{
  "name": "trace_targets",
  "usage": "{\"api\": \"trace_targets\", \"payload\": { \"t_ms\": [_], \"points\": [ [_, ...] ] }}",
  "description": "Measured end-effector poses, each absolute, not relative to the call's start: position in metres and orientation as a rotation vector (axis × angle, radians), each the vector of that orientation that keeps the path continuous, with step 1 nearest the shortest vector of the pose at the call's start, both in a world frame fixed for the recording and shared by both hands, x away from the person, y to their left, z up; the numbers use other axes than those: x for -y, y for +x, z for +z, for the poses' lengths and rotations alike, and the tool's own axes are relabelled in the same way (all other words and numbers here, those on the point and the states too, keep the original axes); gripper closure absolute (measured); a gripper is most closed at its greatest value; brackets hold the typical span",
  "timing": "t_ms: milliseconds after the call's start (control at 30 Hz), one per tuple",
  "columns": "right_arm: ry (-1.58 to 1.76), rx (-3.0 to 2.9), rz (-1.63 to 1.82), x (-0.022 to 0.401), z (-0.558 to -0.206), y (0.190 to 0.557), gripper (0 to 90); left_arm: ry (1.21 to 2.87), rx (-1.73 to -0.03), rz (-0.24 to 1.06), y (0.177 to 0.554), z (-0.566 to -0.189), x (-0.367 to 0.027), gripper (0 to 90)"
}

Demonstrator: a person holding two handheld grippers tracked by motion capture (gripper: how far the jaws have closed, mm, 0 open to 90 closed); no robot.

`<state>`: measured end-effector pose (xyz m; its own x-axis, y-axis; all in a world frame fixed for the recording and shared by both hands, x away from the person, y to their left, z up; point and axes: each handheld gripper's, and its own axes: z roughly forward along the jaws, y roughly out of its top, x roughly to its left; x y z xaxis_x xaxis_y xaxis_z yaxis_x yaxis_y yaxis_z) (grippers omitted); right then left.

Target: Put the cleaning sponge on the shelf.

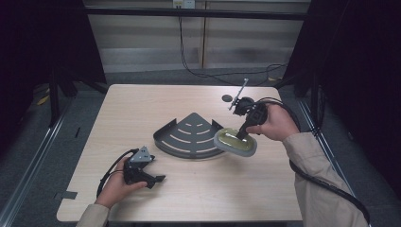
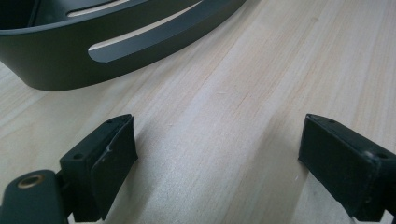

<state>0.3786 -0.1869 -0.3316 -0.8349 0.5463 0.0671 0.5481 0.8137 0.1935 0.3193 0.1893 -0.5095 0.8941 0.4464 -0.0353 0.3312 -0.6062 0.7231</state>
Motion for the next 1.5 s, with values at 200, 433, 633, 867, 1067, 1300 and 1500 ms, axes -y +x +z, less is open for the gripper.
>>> {"api": "trace_targets", "payload": {
  "t_ms": [200,433,633,867,1067,1300,1500],
  "points": [
    [-0.934,2.978,-0.326,0.185,-0.33,0.383,70.9,2.274,-0.554,0.19,0.319,-0.509,-0.189,10.6],
    [-0.976,2.984,-0.338,0.181,-0.328,0.39,70.9,2.273,-0.554,0.19,0.319,-0.509,-0.189,10.6],
    [-1.027,2.979,-0.335,0.177,-0.327,0.397,70.9,2.271,-0.556,0.189,0.319,-0.51,-0.189,10.6],
    [-1.061,2.962,-0.335,0.174,-0.33,0.402,70.9,2.272,-0.555,0.189,0.319,-0.51,-0.189,10.5],
    [-1.097,2.951,-0.318,0.171,-0.334,0.408,70.9,2.274,-0.554,0.189,0.319,-0.509,-0.189,10.5],
    [-1.118,2.943,-0.314,0.168,-0.337,0.413,70.9,2.275,-0.555,0.189,0.319,-0.509,-0.189,10.4],
    [-1.14,2.937,-0.322,0.163,-0.341,0.419,70.9,2.275,-0.554,0.188,0.319,-0.509,-0.189,10.3]
  ]
}}
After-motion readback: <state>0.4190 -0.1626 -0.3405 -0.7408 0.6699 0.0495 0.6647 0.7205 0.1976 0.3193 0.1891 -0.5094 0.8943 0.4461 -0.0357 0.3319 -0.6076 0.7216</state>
